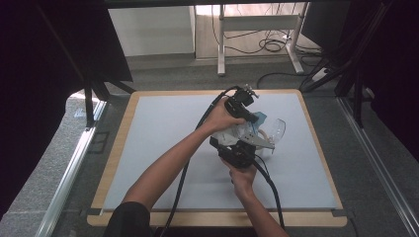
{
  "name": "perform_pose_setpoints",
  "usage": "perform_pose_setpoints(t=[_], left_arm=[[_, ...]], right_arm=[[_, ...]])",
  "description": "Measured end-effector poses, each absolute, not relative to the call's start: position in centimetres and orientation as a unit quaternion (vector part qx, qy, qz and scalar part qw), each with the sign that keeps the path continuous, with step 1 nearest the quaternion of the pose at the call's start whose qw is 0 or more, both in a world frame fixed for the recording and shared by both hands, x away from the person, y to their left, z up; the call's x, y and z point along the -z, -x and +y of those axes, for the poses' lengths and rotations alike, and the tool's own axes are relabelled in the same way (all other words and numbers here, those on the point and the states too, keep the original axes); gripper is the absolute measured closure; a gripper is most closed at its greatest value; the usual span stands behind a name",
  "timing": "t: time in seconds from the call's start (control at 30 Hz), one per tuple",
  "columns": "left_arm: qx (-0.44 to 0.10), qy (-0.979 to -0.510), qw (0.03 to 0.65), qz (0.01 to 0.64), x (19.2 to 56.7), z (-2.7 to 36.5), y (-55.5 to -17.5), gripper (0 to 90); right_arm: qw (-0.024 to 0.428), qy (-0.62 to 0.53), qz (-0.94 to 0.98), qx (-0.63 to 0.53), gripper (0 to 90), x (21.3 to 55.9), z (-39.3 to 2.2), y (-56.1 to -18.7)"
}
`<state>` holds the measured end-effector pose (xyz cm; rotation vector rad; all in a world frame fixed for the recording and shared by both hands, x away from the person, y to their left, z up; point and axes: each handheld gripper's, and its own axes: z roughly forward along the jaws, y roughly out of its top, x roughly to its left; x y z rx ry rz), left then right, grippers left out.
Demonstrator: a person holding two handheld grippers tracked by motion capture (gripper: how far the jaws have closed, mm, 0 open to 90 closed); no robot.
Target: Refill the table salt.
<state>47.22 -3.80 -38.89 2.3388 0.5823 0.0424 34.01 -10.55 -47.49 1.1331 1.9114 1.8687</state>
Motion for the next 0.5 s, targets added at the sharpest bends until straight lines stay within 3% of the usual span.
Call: perform_pose_setpoints(t=[0.5], left_arm=[[-0.016,-0.905,0.359,0.227,38.96,-3.71,-47.26,89.8]], right_arm=[[0.12,-0.386,0.655,-0.638,65.4,47.53,-10.52,-34.08]])
